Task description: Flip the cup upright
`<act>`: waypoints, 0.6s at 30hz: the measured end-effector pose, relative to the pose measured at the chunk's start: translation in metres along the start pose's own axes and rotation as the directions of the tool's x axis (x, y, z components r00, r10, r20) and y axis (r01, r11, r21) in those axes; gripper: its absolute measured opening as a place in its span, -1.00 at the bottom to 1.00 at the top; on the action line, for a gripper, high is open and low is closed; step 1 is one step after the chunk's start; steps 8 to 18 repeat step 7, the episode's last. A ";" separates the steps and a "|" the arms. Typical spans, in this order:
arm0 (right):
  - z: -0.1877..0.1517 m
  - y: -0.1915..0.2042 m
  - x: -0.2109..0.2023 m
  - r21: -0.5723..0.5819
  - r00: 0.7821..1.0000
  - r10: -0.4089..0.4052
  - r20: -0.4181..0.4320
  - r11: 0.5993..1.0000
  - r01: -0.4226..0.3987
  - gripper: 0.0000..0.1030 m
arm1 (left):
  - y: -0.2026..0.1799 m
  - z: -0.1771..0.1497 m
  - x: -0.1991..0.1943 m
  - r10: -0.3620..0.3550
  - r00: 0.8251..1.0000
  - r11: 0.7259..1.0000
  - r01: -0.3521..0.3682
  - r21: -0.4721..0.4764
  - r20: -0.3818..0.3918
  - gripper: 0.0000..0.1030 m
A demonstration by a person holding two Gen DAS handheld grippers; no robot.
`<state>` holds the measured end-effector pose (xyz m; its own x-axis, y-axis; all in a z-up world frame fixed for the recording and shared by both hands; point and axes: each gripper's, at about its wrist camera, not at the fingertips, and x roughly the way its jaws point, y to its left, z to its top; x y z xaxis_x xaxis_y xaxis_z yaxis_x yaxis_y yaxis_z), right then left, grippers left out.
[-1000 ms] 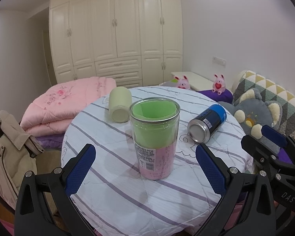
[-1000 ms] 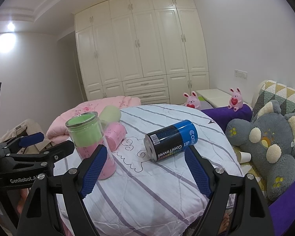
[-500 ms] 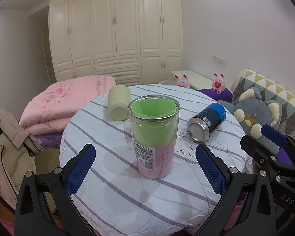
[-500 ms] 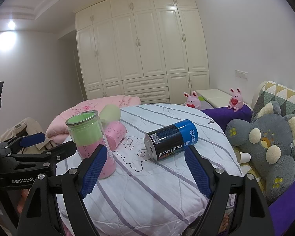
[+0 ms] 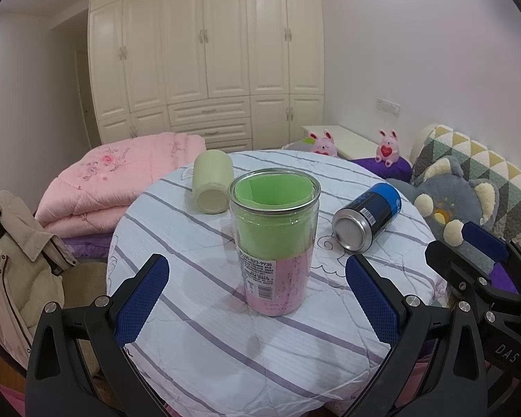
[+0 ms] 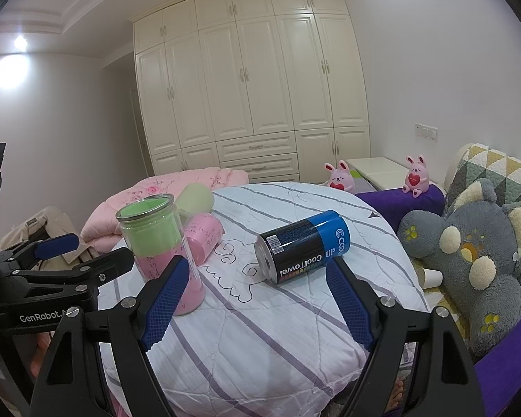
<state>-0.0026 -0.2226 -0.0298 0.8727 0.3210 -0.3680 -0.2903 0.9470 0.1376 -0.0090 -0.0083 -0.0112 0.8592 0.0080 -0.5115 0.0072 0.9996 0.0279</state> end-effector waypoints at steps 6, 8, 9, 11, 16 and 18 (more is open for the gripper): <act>0.000 0.000 0.001 -0.002 1.000 -0.002 0.000 1.000 0.002 0.60 | -0.004 -0.002 -0.002 0.049 0.998 0.997 -0.052 0.051 0.048 0.99; 0.000 0.000 0.001 -0.002 1.000 0.000 0.000 1.000 0.000 0.60 | -0.004 -0.001 -0.001 0.035 0.999 0.998 -0.037 0.054 0.039 0.99; 0.000 0.000 0.001 -0.002 1.000 0.000 0.000 1.000 0.000 0.60 | -0.004 -0.001 -0.001 0.035 0.999 0.998 -0.037 0.054 0.039 0.99; 0.000 0.000 0.001 -0.002 1.000 0.000 0.000 1.000 0.000 0.60 | -0.004 -0.001 -0.001 0.035 0.999 0.998 -0.037 0.054 0.039 0.99; 0.000 0.000 0.001 -0.002 1.000 0.000 0.000 1.000 0.000 0.60 | -0.004 -0.001 -0.001 0.035 0.999 0.998 -0.037 0.054 0.039 0.99; 0.000 0.000 0.001 -0.002 1.000 0.000 0.000 1.000 0.000 0.60 | -0.004 -0.001 -0.001 0.035 0.999 0.998 -0.037 0.054 0.039 0.99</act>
